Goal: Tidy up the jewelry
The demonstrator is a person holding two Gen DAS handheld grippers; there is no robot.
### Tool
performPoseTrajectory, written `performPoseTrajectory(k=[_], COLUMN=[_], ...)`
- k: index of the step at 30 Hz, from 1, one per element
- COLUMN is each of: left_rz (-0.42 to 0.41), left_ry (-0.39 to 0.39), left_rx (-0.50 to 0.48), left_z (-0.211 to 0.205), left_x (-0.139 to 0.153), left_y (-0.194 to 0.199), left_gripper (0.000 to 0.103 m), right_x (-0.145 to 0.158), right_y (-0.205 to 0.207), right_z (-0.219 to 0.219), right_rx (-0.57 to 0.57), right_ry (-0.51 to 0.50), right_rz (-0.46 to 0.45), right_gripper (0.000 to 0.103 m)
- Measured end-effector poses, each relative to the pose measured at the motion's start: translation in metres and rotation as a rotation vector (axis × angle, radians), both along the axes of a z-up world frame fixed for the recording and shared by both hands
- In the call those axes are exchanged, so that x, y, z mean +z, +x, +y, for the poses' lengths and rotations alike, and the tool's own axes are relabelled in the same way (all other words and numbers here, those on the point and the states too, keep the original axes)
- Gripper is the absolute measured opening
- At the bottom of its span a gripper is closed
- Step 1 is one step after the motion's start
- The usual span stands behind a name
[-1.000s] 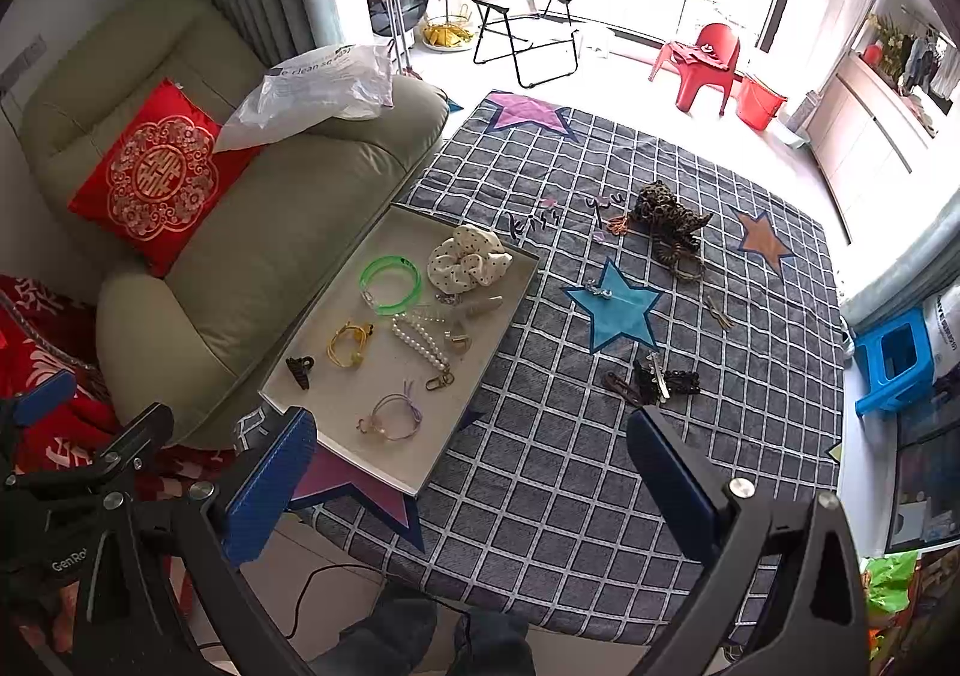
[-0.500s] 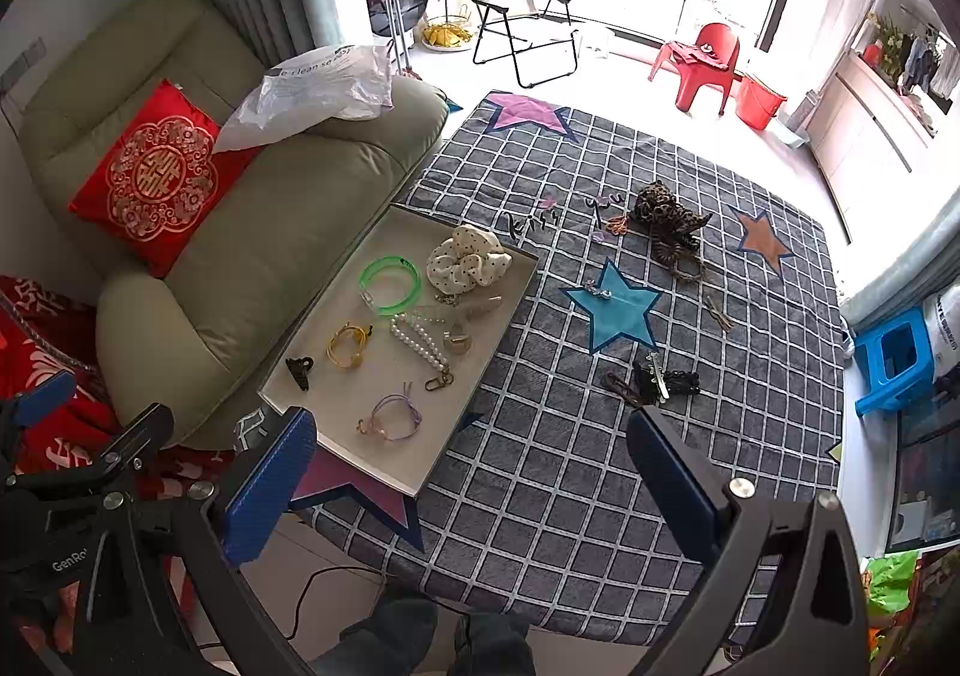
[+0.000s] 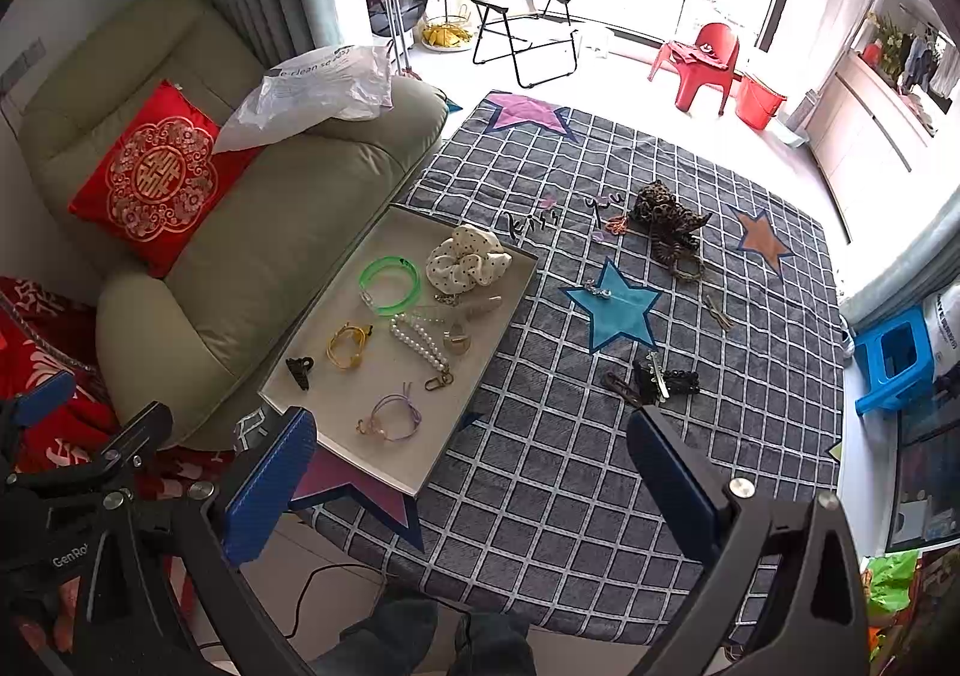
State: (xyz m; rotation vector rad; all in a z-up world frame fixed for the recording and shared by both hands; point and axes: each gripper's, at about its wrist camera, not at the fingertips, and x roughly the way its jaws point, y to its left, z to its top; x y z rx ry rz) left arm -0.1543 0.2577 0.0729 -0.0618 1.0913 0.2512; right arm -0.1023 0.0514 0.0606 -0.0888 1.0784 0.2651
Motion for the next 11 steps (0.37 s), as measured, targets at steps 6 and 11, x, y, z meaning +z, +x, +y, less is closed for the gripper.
performPoseTrajectory(k=[6, 11], left_rz=[0.006, 0.007], left_ry=[0.000, 0.001], left_rx=[-0.006, -0.019], left_z=[-0.0005, -0.0005], left_x=[-0.0013, -0.0010], left_y=[0.0007, 0.0007], left_gripper=[0.103, 0.103], right_x=[0.0002, 0.0002], right_y=[-0.0004, -0.0003], right_z=[0.0006, 0.0004], right_rx=[-0.002, -0.001], right_ry=[0.001, 0.000], right_rz=[0.001, 0.002], right_gripper=[0.103, 0.103])
